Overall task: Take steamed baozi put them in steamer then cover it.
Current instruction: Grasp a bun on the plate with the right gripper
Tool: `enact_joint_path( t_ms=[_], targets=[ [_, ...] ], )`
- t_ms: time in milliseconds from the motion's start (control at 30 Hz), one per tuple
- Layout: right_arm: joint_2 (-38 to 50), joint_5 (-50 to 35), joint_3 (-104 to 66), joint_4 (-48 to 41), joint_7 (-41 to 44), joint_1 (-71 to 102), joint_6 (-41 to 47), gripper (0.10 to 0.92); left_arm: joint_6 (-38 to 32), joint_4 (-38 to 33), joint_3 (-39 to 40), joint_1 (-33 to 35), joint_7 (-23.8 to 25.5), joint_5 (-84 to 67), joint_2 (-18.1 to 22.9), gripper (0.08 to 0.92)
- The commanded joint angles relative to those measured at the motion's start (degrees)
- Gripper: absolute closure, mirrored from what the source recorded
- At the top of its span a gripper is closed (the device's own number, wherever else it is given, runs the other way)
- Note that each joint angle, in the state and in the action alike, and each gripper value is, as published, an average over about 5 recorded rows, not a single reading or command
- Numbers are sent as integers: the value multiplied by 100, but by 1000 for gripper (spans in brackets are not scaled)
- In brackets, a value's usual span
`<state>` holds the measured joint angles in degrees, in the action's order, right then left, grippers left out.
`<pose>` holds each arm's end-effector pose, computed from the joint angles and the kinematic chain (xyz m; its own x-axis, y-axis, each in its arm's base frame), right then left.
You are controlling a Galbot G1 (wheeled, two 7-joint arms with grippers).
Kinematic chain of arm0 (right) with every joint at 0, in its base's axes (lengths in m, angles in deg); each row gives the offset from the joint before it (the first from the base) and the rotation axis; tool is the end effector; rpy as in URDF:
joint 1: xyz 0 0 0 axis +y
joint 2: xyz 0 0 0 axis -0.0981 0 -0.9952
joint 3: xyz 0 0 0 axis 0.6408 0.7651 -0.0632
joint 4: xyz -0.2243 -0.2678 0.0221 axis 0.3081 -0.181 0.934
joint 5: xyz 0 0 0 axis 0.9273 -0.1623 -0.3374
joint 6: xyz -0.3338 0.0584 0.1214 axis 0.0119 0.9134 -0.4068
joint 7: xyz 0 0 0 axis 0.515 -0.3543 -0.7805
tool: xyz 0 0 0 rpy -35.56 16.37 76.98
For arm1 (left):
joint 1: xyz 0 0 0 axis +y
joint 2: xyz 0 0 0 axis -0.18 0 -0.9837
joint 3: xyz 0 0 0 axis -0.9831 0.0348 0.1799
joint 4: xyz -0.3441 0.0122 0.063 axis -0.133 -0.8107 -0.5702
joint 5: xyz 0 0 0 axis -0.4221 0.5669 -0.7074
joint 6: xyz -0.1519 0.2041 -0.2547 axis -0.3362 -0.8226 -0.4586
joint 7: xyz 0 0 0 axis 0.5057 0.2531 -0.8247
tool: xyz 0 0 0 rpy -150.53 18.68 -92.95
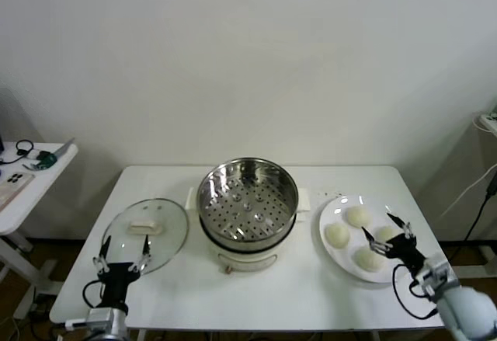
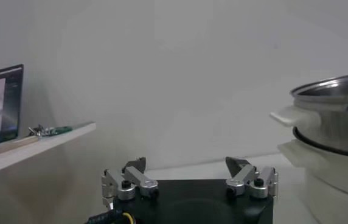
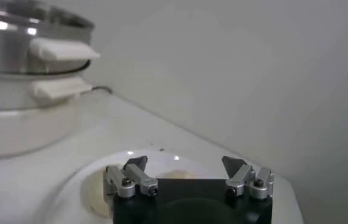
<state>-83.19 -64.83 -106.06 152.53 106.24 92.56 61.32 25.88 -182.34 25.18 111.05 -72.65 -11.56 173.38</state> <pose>0.3231 -0.2454 -0.2808 -0.7903 -0.3322 0.5149 -0.5717 0.7021 -0.4245 0.1688 0.0801 -0.3606 -0.9823 -0.1686 0.0815 -0.1499 0.9688 0.1971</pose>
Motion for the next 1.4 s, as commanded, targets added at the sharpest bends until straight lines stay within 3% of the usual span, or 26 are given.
enact_joint_path(
  t_ms=[33,367,667,1100,1400],
  targets=[
    [1785,1000,2268,-1025,2102,-2621,491,203,6,-20,31,2,-64,29,-51,177],
    [1674,1533,6134,-2296,3142,-6112,-101,203,26,-73,84,8,-68,44,-52,177],
    [877,1606,7726,-3090,3268,-7223,-101,203,30,-104,55,-8,-149,24,-106,177],
    [-334,1316,7589,-4270,3142,-7001,-194,203,273,-243,0,-81,-146,-236,-140,177],
    [-715,1351,7506,-4592,3128,-6926,-273,203,321,-220,-37,-126,-153,-241,-195,177]
  ],
)
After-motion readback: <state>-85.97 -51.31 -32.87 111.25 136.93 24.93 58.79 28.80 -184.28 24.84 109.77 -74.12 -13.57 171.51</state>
